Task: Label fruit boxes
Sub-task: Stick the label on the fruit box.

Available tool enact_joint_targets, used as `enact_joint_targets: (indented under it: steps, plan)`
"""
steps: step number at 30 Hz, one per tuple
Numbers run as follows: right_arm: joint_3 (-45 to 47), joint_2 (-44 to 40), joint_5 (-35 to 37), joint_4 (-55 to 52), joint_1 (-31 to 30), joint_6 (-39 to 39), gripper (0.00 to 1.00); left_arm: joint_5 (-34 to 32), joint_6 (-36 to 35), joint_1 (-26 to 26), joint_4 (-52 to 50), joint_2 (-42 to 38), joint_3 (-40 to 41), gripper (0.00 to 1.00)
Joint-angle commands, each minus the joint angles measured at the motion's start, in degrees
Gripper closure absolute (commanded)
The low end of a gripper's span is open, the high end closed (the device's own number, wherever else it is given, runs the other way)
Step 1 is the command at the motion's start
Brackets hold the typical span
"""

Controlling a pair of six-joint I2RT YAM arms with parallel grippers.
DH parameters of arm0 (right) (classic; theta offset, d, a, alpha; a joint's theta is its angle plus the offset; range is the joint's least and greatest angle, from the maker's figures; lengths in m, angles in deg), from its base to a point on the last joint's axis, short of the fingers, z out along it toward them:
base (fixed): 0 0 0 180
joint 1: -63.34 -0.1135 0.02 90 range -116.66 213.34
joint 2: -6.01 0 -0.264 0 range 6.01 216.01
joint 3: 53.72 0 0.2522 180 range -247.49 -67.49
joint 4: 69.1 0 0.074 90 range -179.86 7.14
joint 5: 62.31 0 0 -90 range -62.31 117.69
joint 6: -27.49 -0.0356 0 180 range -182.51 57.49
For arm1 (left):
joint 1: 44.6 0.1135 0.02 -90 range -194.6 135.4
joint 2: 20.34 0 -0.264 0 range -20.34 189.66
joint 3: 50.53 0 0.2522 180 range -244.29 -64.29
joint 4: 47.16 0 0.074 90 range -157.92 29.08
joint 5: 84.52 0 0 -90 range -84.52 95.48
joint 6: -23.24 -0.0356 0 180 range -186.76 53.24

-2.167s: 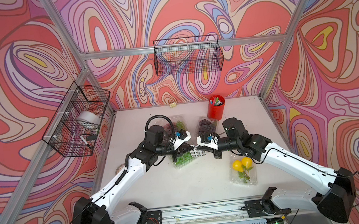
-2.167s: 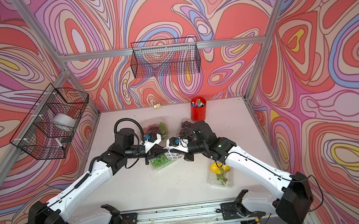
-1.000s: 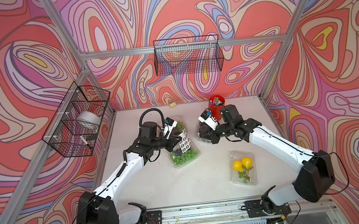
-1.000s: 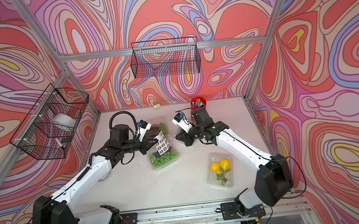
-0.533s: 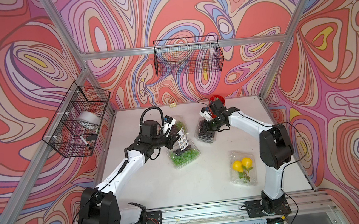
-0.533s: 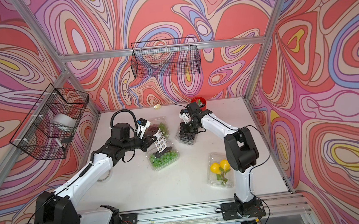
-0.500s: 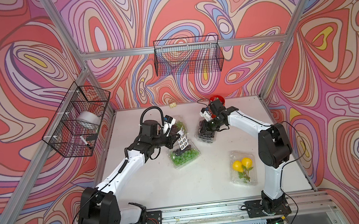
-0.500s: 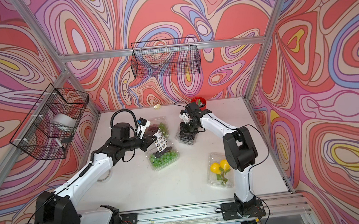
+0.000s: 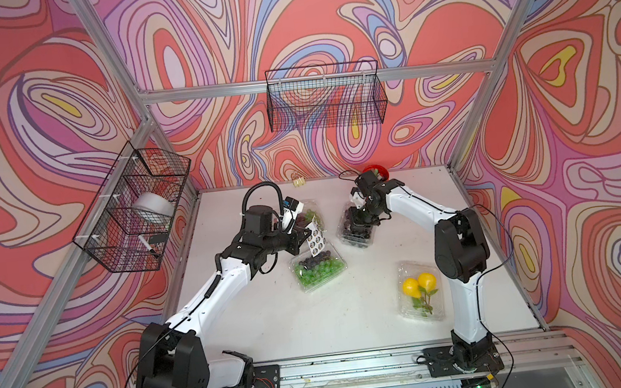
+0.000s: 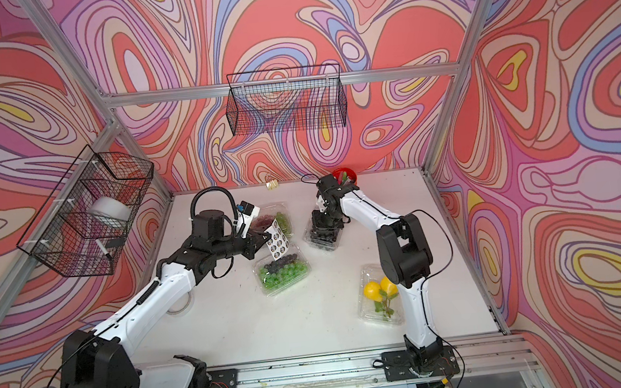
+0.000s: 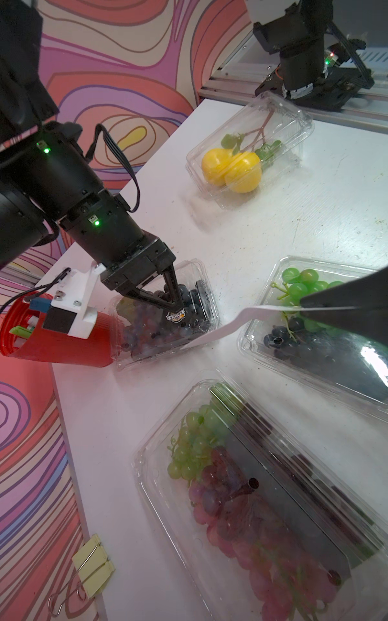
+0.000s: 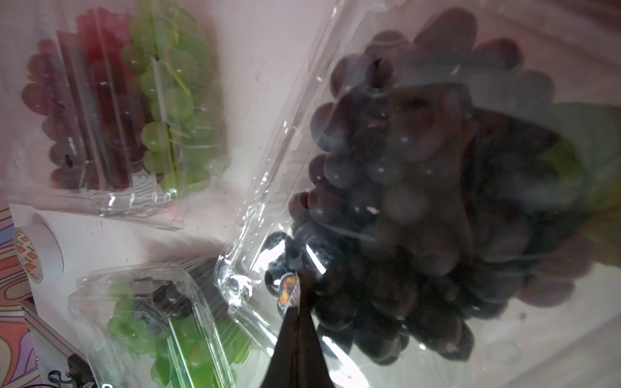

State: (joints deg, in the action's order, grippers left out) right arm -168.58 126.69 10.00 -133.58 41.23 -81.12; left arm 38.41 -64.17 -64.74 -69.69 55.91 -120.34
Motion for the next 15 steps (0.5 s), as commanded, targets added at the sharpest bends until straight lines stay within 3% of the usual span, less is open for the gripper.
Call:
enact_joint_targets:
  steps: [1,8,15]
  plan:
    - [-1.88,1.63,3.41,-3.43,0.08,-0.48,1.00,-0.19,-0.98,0.33,-0.70,0.31,-1.41,1.00]
    - [-3.48,2.93,7.16,-6.21,0.08,-0.55,0.85,-0.66,-2.36,0.36,-1.84,0.13,-1.65,1.00]
    - [-4.75,3.32,8.41,-7.58,0.13,-0.55,0.77,-0.78,-3.00,0.34,-2.39,-0.11,-1.69,1.00]
